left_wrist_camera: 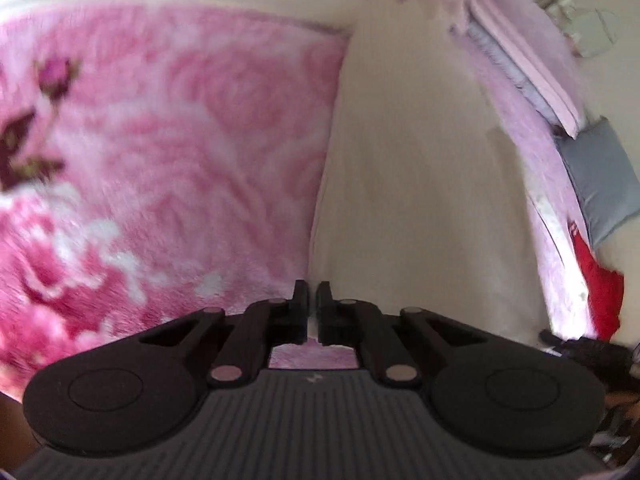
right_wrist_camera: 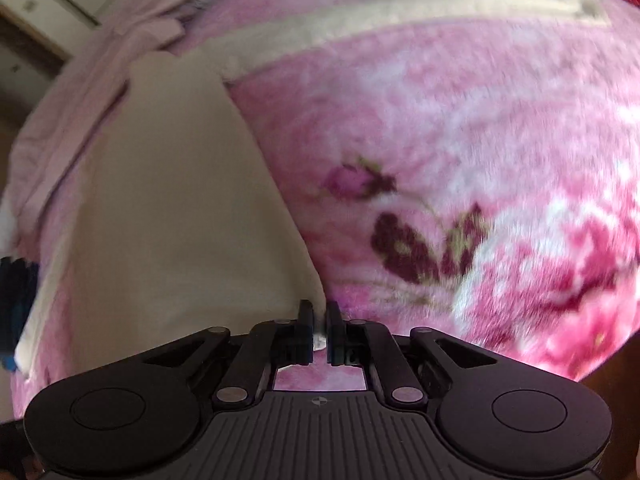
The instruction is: Fold clothes
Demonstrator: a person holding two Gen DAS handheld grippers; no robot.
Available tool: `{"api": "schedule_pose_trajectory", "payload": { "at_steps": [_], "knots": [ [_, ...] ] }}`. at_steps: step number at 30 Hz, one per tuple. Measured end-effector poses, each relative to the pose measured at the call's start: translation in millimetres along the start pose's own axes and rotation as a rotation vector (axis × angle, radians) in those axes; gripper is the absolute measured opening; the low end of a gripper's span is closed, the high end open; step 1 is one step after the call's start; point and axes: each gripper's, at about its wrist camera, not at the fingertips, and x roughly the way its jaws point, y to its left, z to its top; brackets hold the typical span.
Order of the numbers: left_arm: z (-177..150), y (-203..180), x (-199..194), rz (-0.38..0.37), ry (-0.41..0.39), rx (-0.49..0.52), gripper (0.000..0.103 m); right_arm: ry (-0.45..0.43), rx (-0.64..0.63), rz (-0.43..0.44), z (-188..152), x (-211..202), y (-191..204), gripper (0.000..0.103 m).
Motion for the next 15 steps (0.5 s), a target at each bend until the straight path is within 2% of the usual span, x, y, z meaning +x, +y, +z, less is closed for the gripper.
{"api": "schedule_pose_trajectory", "payload": {
  "at_steps": [3, 6, 8, 9, 11, 12, 13, 15],
  "knots": [
    [-9.1, -4.2, 3.4, 0.077, 0.02, 0.009, 0.005, 0.024, 0.025, 0.009, -2.0, -4.6, -10.5, 0.004],
    [-12.5, -26.2, 1.3, 0.17, 0.027, 0.076, 0.008, 0.099, -0.03, -0.053, -3.2, 4.6, -8.2, 0.007],
    [-6.8, -42.0, -12.2, 0.24, -0.021, 0.116, 0.008, 0.088, -0.105, -0.148, 3.8, -3.6, 9.0, 0.049],
    [-4.8, -47.6, -20.9, 0.257, -0.062, 0.12, 0.008, 0.048, -0.159, -0.183, 7.8, -11.4, 20.3, 0.051],
    [2.6, -54.9, -28.6, 0.237, -0.122, 0.103, 0.01, -0.054, -0.281, -0.215, 14.6, -26.0, 44.1, 0.051],
    [12.2, -60.9, -21.1, 0.21, -0.129, 0.1, 0.015, -0.096, -0.341, -0.212, 17.0, -29.6, 55.6, 0.051],
    [16.3, -65.4, -11.9, 0.192, -0.132, 0.106, 0.016, -0.13, -0.412, -0.199, 18.6, -28.7, 68.3, 0.051],
    [15.4, -75.3, 14.6, 0.183, -0.118, 0.14, 0.016, -0.142, -0.523, -0.165, 17.3, -12.5, 89.2, 0.051]
  ]
}}
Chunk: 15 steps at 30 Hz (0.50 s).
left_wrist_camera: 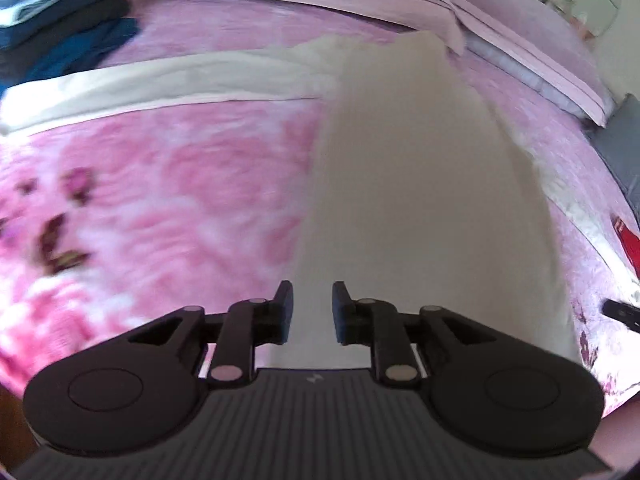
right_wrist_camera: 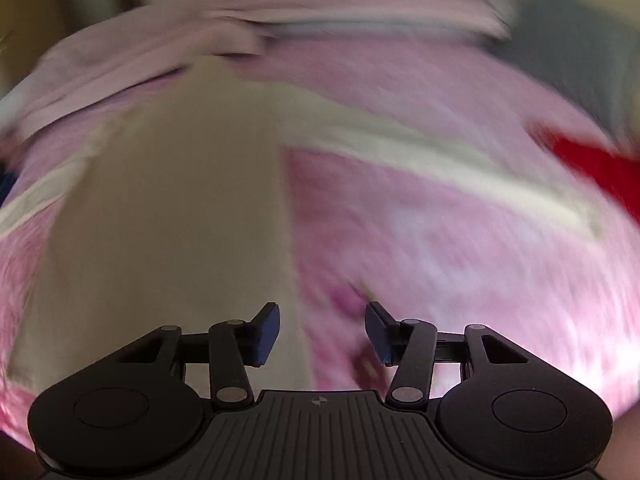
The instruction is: Fold clothes
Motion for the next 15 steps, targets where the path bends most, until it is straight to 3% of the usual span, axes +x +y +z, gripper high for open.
{"api": "schedule_pose_trajectory", "payload": {
  "at_steps": [2, 5, 7, 9, 10, 12, 15],
  "knots": [
    [-9.3, -8.4, 18.7, -0.001, 0.032, 0.021, 0.016, 0.001, -0.067, 0.028, -1.4, 17.1, 18.3, 0.051],
    [-37.2, -12.7, 22.0, 0.029, 0.097, 0.024, 0.016, 0.098, -0.134, 0.035, -23.8, 38.0, 32.5, 0.051],
    [-52.6, -10.9, 11.4, 0.042, 0.173, 0.022, 0.016, 0.216, -0.143, 0.008, -47.2, 43.8, 30.7, 0.051],
    [-59.9, -12.0, -0.2, 0.089, 0.282, 0.028, 0.014, 0.236, -0.108, 0.019, -63.2, 25.9, 20.1, 0.051],
    [-62.3, -13.5, -5.8, 0.123, 0.35, 0.032, 0.014, 0.296, -0.091, 0.01, -66.4, 20.9, 15.5, 0.051],
    [-55.2, -23.2, -31.1, 0.147, 0.349, 0.038, 0.014, 0.394, -0.047, -0.007, -64.4, 12.0, 6.5, 0.051],
    [-24.4, -47.2, -70.9, 0.145, 0.253, 0.041, 0.023, 0.408, 0.029, 0.013, -41.1, -10.6, -5.1, 0.051]
  ]
}}
